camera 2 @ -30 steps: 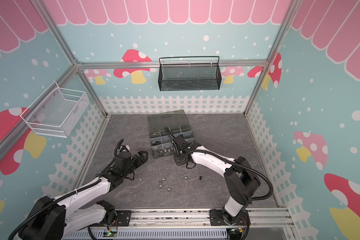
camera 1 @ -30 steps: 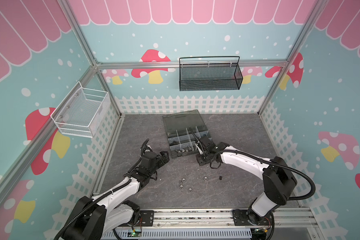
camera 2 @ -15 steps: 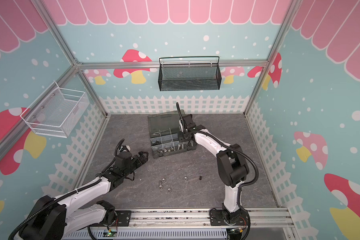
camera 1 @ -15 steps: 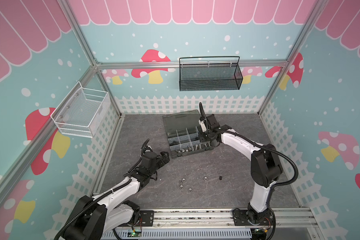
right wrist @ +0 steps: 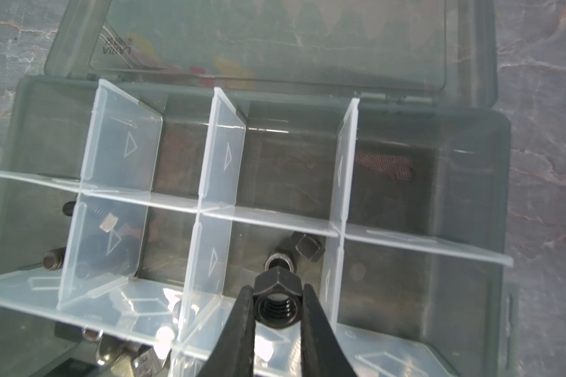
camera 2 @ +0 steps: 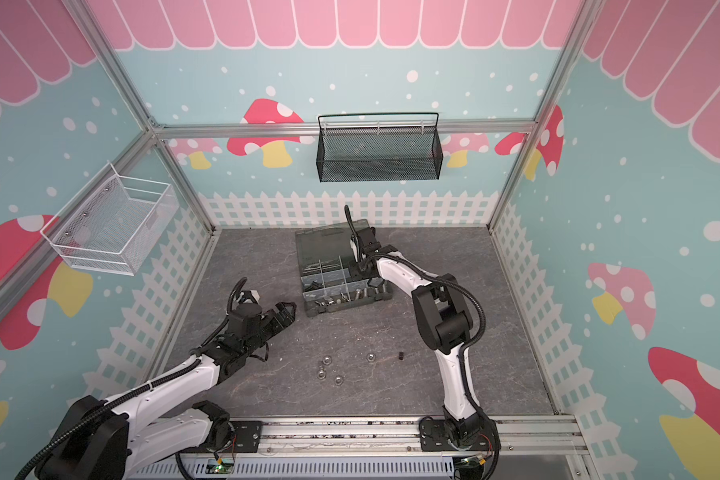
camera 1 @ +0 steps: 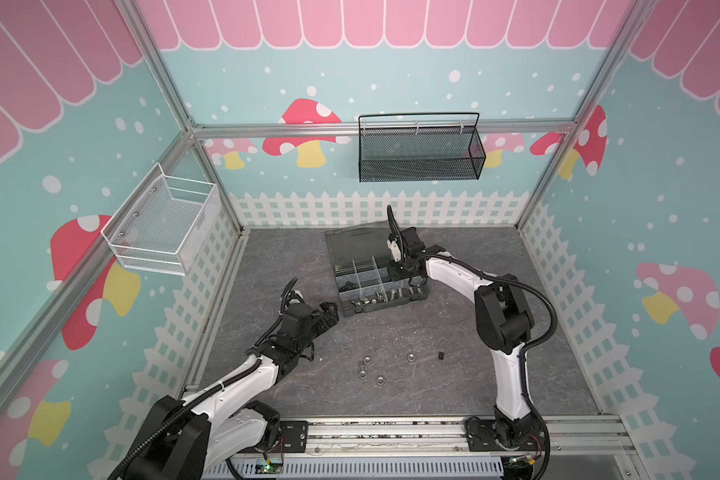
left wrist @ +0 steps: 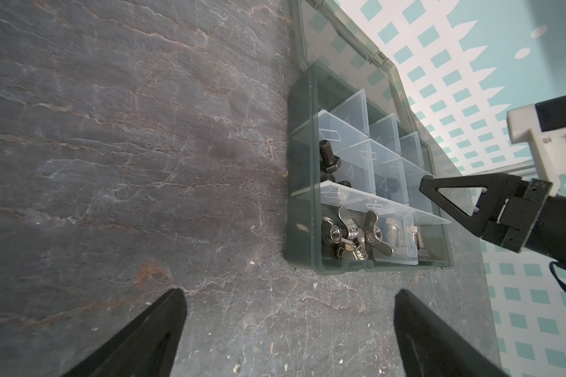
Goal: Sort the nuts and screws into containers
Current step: 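Open the right gripper to drop the nut into the middle compartment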
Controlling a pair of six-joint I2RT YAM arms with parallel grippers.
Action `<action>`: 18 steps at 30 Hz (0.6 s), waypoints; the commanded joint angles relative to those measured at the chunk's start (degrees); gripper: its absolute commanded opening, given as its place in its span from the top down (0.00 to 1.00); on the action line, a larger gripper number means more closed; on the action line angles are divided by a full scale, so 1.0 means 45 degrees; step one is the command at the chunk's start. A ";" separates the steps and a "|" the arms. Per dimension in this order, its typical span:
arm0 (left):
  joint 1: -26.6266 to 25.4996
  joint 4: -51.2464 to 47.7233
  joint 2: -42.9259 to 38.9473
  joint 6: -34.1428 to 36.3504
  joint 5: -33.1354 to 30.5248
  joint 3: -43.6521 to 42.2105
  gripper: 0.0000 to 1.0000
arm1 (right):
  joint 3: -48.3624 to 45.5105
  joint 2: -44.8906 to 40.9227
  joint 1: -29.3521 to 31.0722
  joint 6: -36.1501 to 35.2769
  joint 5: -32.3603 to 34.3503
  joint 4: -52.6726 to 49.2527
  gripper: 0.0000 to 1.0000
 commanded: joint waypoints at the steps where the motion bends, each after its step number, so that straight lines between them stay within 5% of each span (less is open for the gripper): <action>1: 0.0070 -0.0054 -0.0150 -0.0179 -0.0154 0.0068 0.00 | 0.0395 0.0335 0.0021 -0.0360 0.0292 -0.0301 0.72; 6: 0.0070 -0.0039 -0.0170 -0.0179 -0.0136 0.0068 0.01 | 0.0556 0.0322 0.0008 -0.0379 0.0314 -0.0408 0.59; 18: 0.0053 -0.0118 -0.0215 -0.0198 -0.0213 0.0027 0.00 | -0.0083 -0.1158 0.0027 -0.0333 0.0312 -0.0498 0.50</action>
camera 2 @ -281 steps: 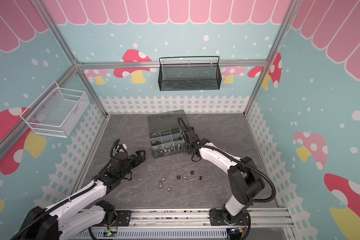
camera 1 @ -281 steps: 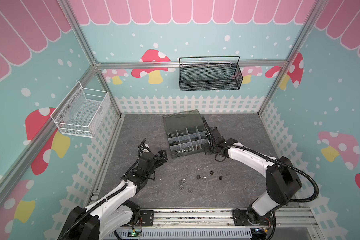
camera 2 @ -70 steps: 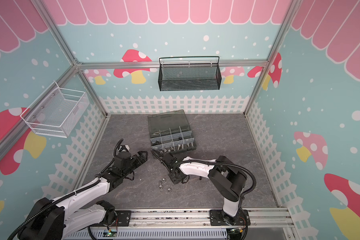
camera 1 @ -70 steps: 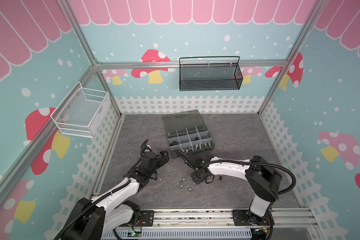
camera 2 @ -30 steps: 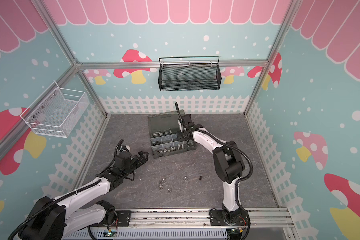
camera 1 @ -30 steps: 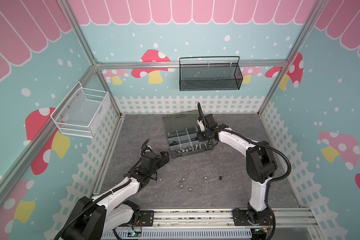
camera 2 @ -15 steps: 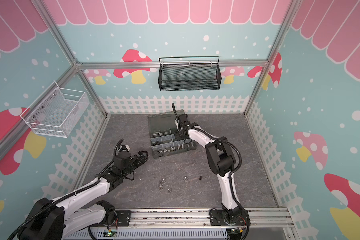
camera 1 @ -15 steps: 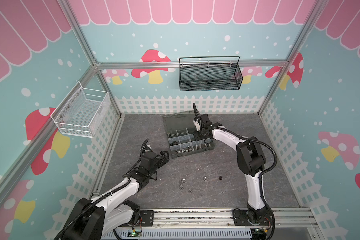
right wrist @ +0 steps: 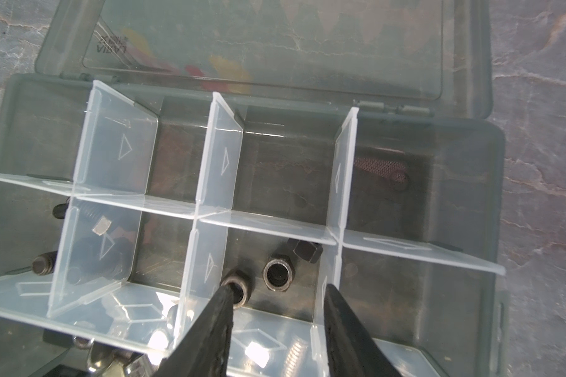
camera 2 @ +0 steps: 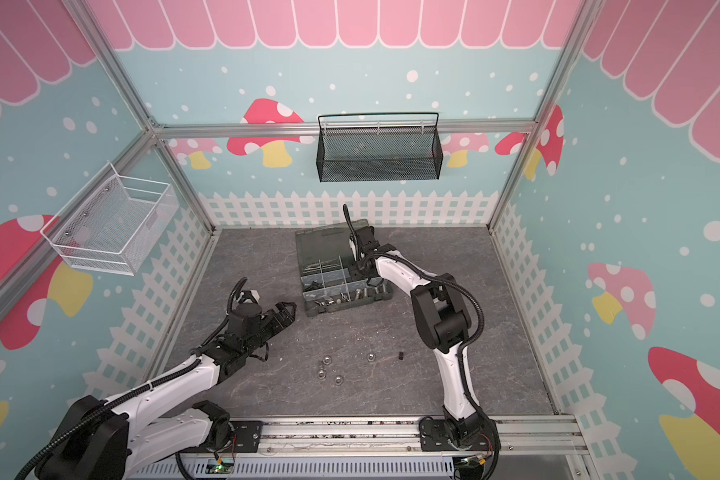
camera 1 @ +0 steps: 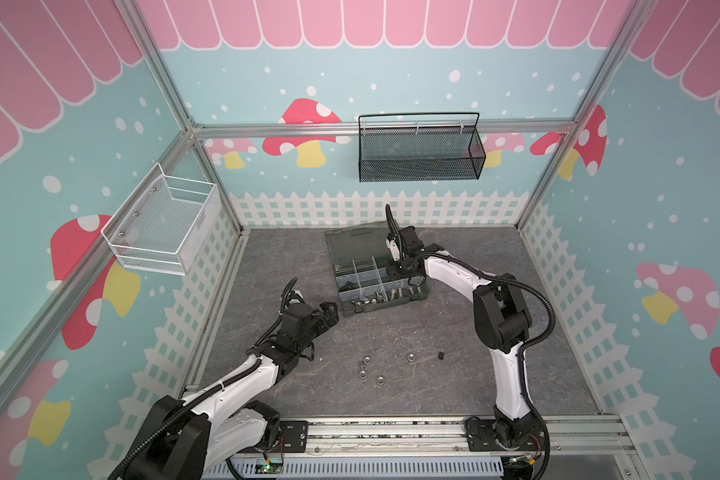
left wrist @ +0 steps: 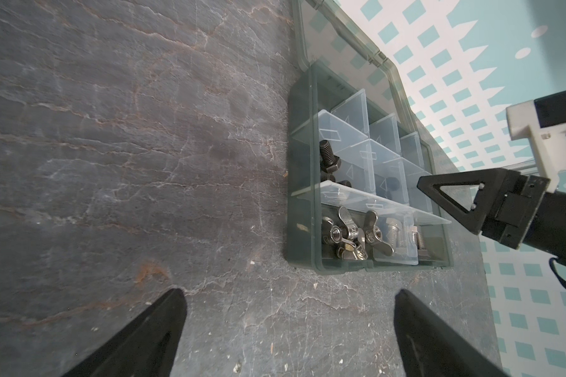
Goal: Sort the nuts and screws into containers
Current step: 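Open the right gripper to drop the nut into the middle compartment, then move the right gripper back down to the loose nuts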
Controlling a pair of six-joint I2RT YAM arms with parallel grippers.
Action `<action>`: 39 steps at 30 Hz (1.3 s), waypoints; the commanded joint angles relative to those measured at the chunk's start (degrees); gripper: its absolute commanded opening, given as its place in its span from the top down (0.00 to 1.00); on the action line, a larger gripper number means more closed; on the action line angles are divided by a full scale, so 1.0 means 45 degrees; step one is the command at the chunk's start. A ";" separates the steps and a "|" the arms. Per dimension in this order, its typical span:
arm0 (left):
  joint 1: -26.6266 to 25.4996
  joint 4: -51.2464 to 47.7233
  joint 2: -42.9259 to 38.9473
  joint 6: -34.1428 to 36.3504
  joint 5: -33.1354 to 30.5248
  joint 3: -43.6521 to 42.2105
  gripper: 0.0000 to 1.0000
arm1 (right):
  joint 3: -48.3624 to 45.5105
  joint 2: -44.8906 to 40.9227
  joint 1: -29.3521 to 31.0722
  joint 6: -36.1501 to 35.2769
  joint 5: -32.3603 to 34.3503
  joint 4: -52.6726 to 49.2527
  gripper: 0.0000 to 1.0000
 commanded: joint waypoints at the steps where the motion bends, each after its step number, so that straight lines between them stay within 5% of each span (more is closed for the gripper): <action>1: 0.0071 -0.0143 -0.0229 -0.0193 -0.0209 0.0028 0.00 | -0.0527 -0.1257 0.0011 -0.0076 0.0101 -0.0151 0.48; 11: 0.0065 -0.0733 -0.0488 -0.0242 -0.0676 0.0166 0.00 | -0.4499 -0.4745 0.0024 0.0921 0.0542 0.0653 0.27; 17: 0.0067 -0.0679 -0.0642 -0.0116 -0.0634 0.0198 0.00 | -0.7426 -0.7115 0.0024 0.1826 0.1278 0.0785 0.01; 33: 0.0071 -0.0440 -0.0360 -0.0272 -0.0259 0.0282 0.00 | -1.1977 -1.0361 0.0024 0.3112 0.1511 -0.0548 0.00; 39: 0.0061 -0.0302 -0.0273 -0.0368 -0.0219 0.0254 0.00 | -1.2744 -1.0548 0.0026 0.3353 0.0931 -0.0597 0.11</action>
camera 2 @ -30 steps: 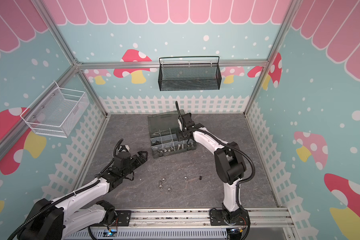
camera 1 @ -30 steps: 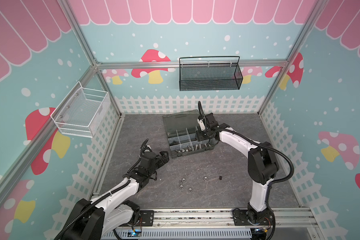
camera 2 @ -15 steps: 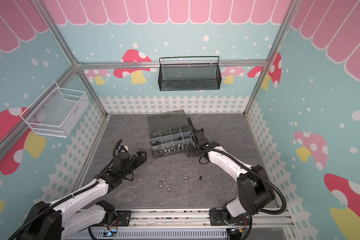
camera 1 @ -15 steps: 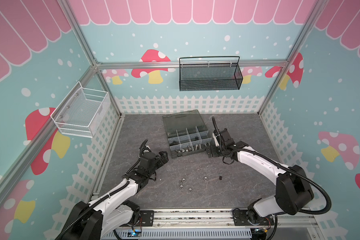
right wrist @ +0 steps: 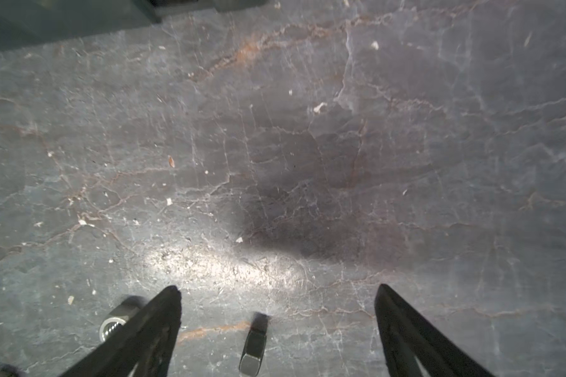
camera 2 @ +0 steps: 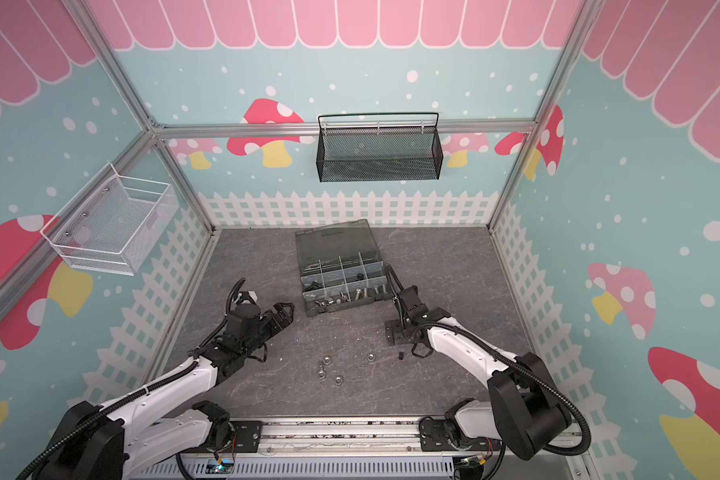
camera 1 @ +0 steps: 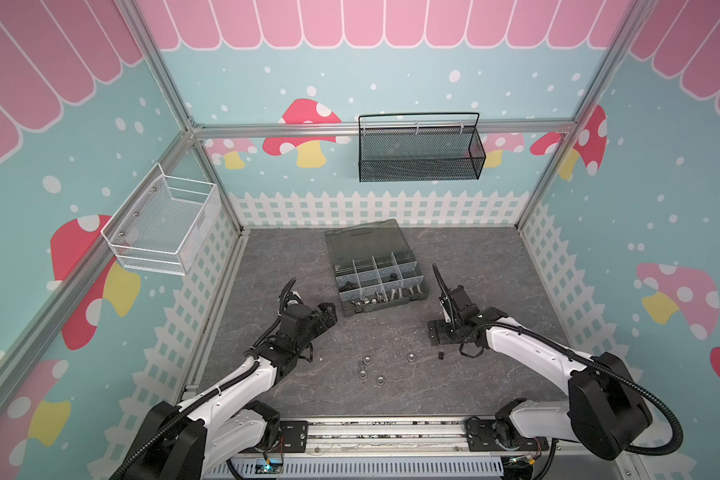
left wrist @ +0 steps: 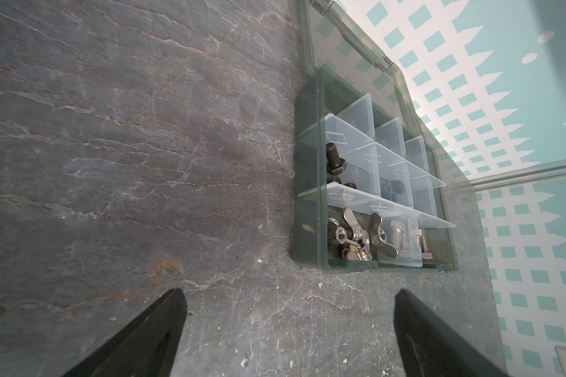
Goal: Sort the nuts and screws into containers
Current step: 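Move the right gripper back down to the loose nuts, then grasp a fourth black hex nut with the right gripper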
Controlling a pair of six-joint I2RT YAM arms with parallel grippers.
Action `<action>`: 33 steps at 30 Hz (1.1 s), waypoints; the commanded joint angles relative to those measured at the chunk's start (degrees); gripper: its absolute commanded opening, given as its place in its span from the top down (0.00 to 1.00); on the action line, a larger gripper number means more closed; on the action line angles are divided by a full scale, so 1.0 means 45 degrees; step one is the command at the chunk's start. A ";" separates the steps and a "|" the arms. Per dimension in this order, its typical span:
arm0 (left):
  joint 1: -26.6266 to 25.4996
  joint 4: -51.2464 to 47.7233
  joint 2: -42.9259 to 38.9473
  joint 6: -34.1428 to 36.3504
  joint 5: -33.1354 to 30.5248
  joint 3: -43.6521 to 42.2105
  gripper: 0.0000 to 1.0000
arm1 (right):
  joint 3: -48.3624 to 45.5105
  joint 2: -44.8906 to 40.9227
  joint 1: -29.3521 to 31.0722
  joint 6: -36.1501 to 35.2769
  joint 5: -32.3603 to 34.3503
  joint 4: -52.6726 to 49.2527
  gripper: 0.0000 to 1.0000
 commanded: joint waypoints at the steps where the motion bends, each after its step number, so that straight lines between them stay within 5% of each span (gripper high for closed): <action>1: 0.0071 0.0257 0.0097 -0.0291 0.0053 0.0235 0.00 | -0.0368 -0.0308 0.0033 0.0421 -0.0460 -0.0252 0.12; 27: 0.0067 0.1027 0.0859 -0.0555 0.0395 0.0088 0.00 | -0.1250 0.0141 0.0635 0.1330 -0.1366 -0.0497 0.49; 33: 0.0054 0.1027 0.0865 -0.0565 0.0446 0.0087 0.00 | -0.1244 0.0518 0.0866 0.1286 -0.1404 -0.0432 0.71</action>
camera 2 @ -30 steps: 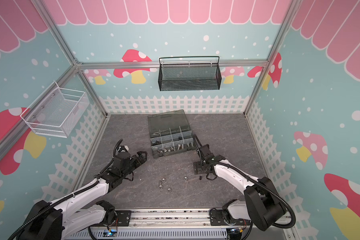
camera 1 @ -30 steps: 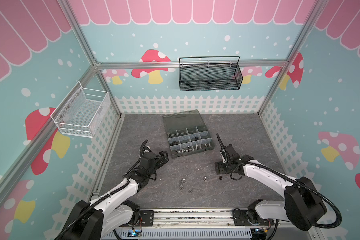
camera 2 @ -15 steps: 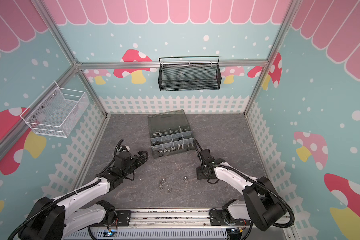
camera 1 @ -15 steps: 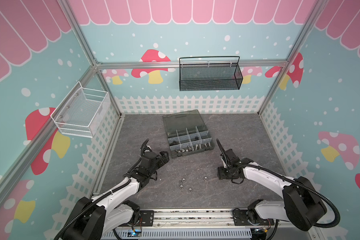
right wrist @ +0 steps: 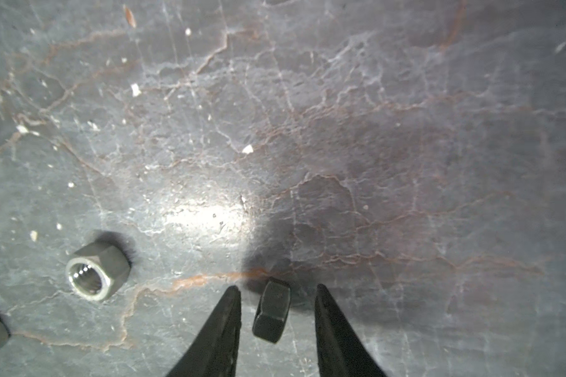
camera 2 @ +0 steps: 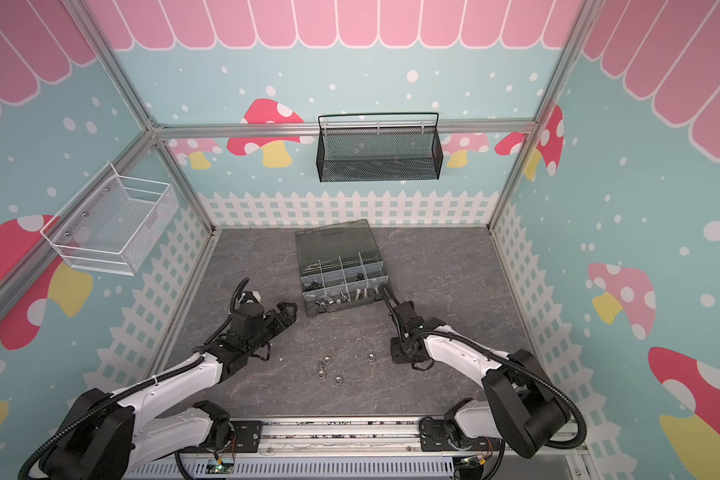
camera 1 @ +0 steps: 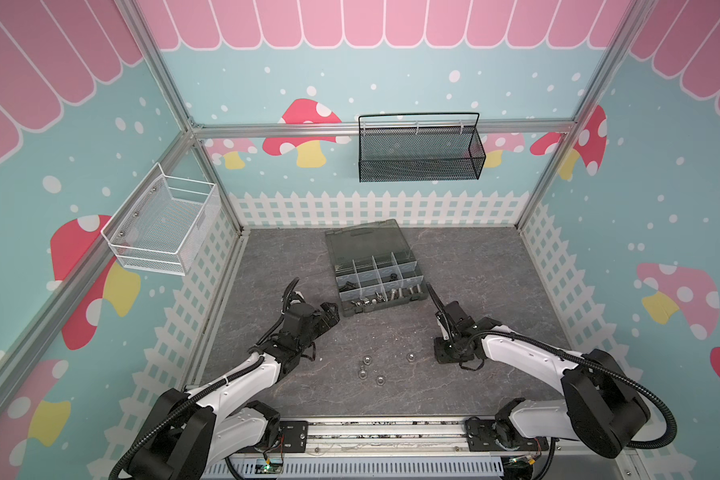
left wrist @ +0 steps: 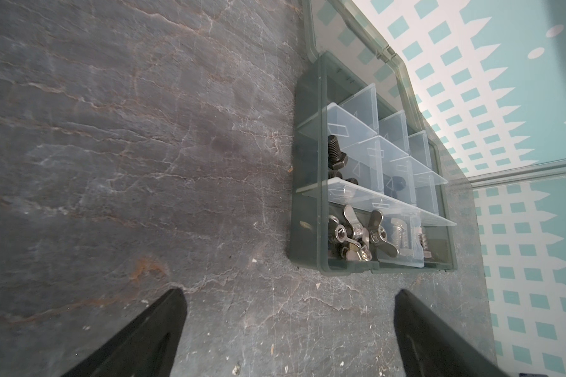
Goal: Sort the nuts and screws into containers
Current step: 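Grasp a fourth black hex nut with the right gripper, then carry the black nut with the right gripper over the organizer, then open the right gripper to drop the nut into the middle compartment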
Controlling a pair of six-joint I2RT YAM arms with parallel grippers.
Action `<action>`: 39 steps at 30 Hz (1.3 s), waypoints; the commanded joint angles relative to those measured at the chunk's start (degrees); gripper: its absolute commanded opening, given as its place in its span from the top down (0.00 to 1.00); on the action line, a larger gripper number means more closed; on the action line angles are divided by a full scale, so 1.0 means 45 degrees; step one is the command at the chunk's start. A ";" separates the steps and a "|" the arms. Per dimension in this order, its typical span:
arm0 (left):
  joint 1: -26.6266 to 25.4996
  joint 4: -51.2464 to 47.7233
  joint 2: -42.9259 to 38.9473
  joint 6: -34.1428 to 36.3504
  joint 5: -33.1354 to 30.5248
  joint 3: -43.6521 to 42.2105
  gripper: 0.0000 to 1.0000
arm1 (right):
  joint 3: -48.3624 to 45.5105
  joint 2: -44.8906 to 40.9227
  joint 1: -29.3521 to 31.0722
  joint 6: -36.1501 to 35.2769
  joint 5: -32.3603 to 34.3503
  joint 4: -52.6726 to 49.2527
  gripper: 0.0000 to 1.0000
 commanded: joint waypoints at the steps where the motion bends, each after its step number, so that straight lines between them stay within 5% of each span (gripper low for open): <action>1: 0.0068 0.0255 -0.0009 -0.0240 0.0040 0.0069 0.00 | -0.0124 0.0243 0.0124 0.0074 -0.0026 -0.0136 0.76; 4: 0.0069 0.0216 -0.0058 -0.0240 -0.0003 0.0047 0.00 | -0.0057 0.0279 0.0125 0.0106 -0.0004 -0.0122 1.00; 22: 0.0060 0.0294 -0.0020 -0.0278 -0.0026 -0.0088 0.00 | 0.2388 0.0348 0.0135 -0.0463 0.1076 0.1149 1.00; 30: 0.0069 0.0104 -0.0185 -0.0337 -0.0042 -0.0054 0.00 | 0.5492 0.2523 0.0084 -0.1604 0.2131 0.2086 1.00; 39: 0.0066 -0.0311 -0.0596 -0.0337 -0.0179 0.0029 0.00 | 0.8901 0.5653 -0.0004 -0.2748 0.1399 0.2388 1.00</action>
